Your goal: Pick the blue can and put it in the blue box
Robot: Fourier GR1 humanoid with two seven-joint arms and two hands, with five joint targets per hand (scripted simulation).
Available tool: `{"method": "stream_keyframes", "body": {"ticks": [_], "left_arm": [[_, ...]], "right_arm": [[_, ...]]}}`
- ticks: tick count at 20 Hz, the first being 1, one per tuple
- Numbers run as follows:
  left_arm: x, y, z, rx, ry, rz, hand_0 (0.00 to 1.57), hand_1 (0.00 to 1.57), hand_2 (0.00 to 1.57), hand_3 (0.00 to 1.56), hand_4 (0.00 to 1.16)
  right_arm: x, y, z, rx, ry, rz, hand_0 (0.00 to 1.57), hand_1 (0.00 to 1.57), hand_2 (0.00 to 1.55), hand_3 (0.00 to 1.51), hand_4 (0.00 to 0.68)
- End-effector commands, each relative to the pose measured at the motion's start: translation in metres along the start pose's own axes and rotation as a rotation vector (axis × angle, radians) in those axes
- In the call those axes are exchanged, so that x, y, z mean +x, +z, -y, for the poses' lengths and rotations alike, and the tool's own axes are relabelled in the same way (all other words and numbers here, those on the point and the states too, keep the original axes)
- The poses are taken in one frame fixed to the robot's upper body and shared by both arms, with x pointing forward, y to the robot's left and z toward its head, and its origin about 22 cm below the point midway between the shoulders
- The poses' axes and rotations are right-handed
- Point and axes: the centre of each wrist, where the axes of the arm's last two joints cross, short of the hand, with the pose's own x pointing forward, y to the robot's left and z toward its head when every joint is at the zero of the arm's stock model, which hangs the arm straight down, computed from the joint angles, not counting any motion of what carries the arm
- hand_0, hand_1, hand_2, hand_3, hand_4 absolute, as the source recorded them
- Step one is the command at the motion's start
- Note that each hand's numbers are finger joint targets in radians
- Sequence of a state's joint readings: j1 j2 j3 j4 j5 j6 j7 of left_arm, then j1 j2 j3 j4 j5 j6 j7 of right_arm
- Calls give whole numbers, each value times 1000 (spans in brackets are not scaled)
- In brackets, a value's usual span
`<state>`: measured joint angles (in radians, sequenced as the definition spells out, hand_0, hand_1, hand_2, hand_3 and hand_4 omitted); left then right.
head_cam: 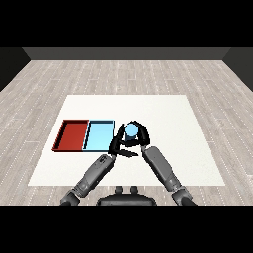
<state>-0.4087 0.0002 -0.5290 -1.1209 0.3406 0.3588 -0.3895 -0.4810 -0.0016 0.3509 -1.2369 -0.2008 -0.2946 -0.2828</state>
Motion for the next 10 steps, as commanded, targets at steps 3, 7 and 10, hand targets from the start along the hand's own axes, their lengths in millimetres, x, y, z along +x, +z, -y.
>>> {"method": "stream_keyframes", "body": {"ticks": [3,7,10], "left_arm": [[5,-14,12,19,-12,-10,0,0,0,0,0],[0,-6,3,5,-20,-24,0,0,0,0,0],[-16,-13,0,7,-28,-35,0,0,0,0,0]], "right_arm": [[-10,-8,10,40,-4,-3,1418,1418,1454,1366,557],[16,2,4,24,-20,13,1425,1425,1460,1377,550],[6,-6,3,31,-8,31,1428,1428,1463,1381,552]]}}
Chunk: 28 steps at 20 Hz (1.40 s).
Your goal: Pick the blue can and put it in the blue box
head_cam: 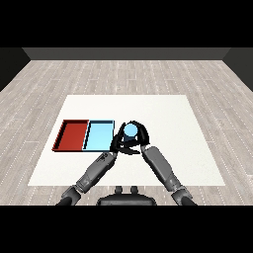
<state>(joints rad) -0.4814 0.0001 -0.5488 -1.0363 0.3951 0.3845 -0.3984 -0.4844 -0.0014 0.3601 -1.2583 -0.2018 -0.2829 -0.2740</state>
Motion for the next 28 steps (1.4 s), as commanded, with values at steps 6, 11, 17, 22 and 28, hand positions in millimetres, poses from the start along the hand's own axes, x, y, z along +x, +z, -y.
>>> {"method": "stream_keyframes", "body": {"ticks": [6,11,17,22,28], "left_arm": [[2,-13,13,-1,-30,-7,0,0,0,0,0],[-4,-15,12,-17,-23,17,0,0,0,0,0],[-1,-17,2,-40,-58,-13,0,0,0,0,0],[-2,-12,7,32,-39,-46,0,0,0,0,0],[9,-31,13,142,-82,-45,1571,1571,1571,1486,1149]], "right_arm": [[7,9,-21,9,-10,2,1421,1421,1457,1370,541],[4,12,-26,32,-29,-17,1455,1455,1462,1366,525],[-5,12,-24,43,-8,-14,1434,1434,1447,1349,515],[19,12,-29,60,-16,9,1446,1446,1447,1363,497],[6,-6,-31,64,-51,9,1424,1424,1459,1375,513]]}}
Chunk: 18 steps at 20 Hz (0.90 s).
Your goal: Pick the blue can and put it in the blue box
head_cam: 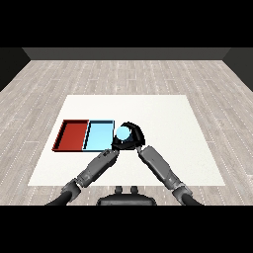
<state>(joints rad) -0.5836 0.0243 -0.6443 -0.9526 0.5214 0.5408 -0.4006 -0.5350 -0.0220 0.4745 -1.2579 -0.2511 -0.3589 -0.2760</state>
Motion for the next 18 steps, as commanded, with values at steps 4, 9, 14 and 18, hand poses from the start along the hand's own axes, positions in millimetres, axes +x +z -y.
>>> {"method": "stream_keyframes", "body": {"ticks": [4,9,14,18], "left_arm": [[-7,0,3,61,-47,-22,1571,1571,1555,1458,1129],[4,-2,20,82,-65,-14,1571,1571,1560,1472,1141],[6,-8,6,94,-75,12,1571,1571,1559,1466,1138],[6,-7,5,94,-76,12,1571,1571,1559,1466,1138]], "right_arm": [[6,-18,-13,9,-49,-15,1417,1417,1455,1370,527],[-2,11,-8,-3,-56,0,1427,1427,1460,1378,528],[-10,1,10,-28,9,-54,722,722,722,251,110],[-2,4,-4,-11,41,-33,0,0,0,0,0]]}}
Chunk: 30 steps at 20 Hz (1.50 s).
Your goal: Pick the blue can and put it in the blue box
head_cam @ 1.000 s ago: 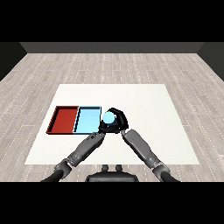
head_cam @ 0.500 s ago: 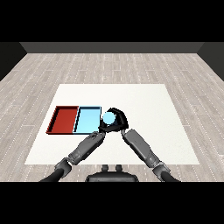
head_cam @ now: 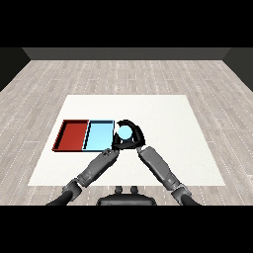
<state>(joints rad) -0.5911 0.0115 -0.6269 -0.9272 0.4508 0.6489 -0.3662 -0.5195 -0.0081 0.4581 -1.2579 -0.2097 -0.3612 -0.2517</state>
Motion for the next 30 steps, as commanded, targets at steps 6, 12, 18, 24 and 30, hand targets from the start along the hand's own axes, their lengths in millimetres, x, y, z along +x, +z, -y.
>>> {"method": "stream_keyframes", "body": {"ticks": [6,12,18,24,30], "left_arm": [[6,-3,-1,12,21,11,1571,1571,1569,1480,1143],[7,-15,-9,19,-1,10,1571,1571,1571,1493,1147],[-17,8,-17,70,15,-7,1571,1571,1571,1481,1145],[0,-23,-62,166,-16,37,1571,1571,1568,1468,1139],[8,-46,-106,243,-97,10,1571,1571,1562,1470,1145]], "right_arm": [[-15,0,11,14,28,-11,0,0,0,0,0],[-3,2,27,-101,16,-3,0,0,0,0,0],[51,-11,77,-135,-169,65,0,0,0,0,0],[59,39,105,-221,-198,216,0,0,0,0,0],[65,59,138,-326,-191,213,0,0,0,0,0]]}}
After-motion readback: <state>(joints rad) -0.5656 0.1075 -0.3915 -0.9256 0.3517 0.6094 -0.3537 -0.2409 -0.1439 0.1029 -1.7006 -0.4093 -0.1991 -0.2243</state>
